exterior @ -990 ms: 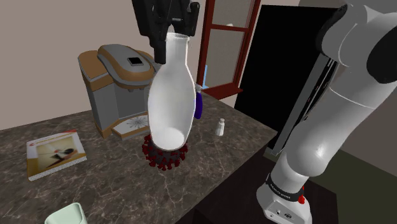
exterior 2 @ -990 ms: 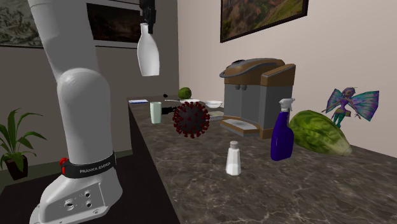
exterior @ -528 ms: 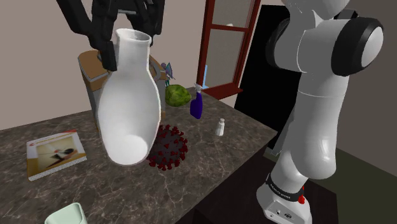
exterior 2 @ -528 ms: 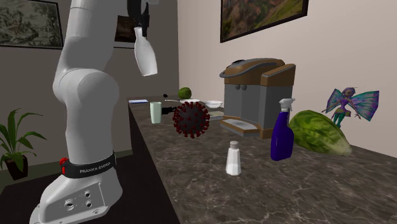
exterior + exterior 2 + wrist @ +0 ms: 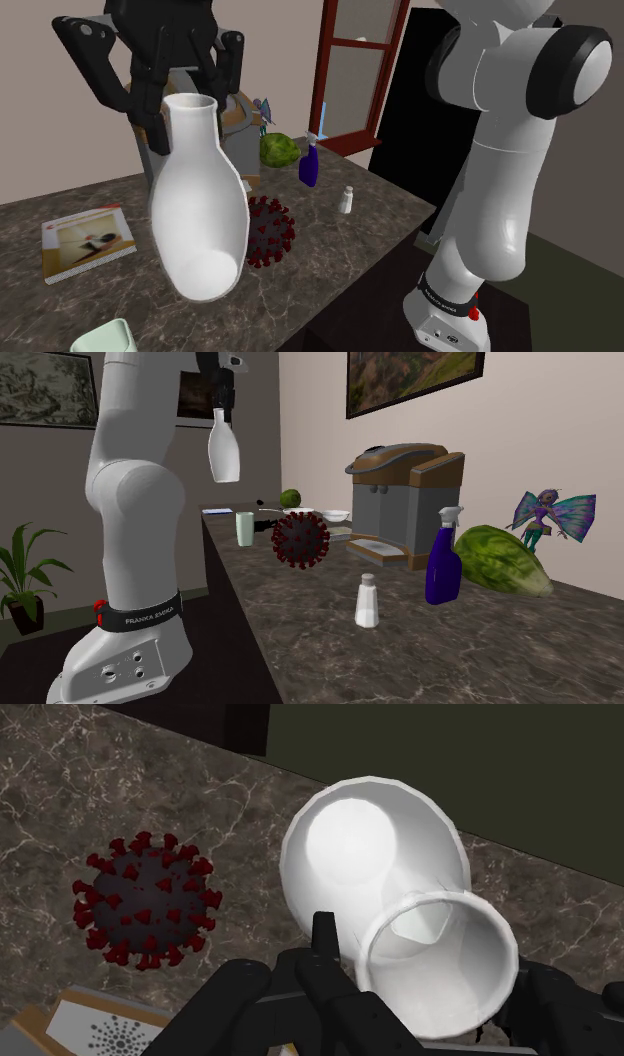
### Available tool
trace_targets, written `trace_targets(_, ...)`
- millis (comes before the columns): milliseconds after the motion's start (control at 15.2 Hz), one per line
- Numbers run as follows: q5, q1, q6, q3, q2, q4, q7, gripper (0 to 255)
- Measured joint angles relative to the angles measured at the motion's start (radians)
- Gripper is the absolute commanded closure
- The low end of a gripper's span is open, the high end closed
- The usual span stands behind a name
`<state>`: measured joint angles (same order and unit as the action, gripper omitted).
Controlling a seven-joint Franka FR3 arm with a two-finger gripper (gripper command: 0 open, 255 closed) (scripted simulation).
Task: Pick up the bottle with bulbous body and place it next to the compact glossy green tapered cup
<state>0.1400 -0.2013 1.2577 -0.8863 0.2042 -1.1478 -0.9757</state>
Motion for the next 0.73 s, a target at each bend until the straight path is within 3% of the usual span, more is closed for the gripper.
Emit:
trace_targets(396,-0.073,0.067,0.117,0.010,-0.089,-0.177,0.040,255)
trace_targets(726,-0.104,0.089,0.196,0.018,-0.128,-0.282,0.060,255)
